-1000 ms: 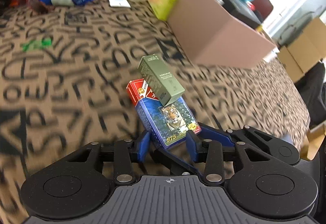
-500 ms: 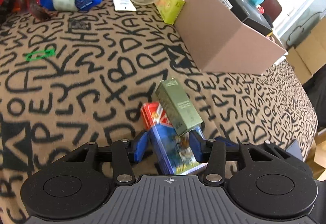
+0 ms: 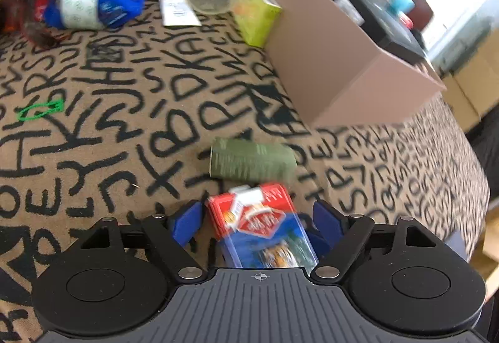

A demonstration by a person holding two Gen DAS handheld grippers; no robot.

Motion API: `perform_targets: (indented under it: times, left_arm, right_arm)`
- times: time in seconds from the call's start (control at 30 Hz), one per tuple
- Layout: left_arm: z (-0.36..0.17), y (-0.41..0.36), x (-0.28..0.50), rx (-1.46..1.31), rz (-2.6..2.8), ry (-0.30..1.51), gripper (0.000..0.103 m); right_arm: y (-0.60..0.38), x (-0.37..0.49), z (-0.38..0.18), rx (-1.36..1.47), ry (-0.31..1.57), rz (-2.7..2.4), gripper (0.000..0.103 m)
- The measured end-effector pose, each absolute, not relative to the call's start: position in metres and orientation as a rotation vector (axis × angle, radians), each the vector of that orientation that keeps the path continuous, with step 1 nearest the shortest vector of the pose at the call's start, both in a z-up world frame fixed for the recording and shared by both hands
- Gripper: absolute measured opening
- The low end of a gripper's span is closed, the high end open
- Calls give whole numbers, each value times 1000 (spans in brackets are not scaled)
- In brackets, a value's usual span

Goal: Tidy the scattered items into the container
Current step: 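Lift the card box with the left gripper, letting the small green box fall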

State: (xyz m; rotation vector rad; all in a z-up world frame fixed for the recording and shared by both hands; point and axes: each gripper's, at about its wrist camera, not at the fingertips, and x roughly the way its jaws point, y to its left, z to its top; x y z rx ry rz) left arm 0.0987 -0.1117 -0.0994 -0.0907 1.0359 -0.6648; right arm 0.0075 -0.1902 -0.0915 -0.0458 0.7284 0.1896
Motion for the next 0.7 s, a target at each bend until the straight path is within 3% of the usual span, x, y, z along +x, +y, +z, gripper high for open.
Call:
perform_targets:
  times: [0.1, 0.23, 0.43, 0.7]
  left_arm:
    - [-100, -114, 89, -37, -680, 1022, 85]
    - [-101, -117, 86, -23, -658, 1012, 84]
    - [-95, -118, 75, -22, -636, 1034, 69]
    - [-65, -150, 44, 15, -673, 979, 67]
  right_arm:
    - [-190, 3, -91, -68, 728, 189, 70]
    - [-192, 2, -91, -66, 737, 187, 70]
    - [-197, -6, -90, -55, 741, 184, 68]
    - [-221, -40, -73, -3, 718, 158, 68]
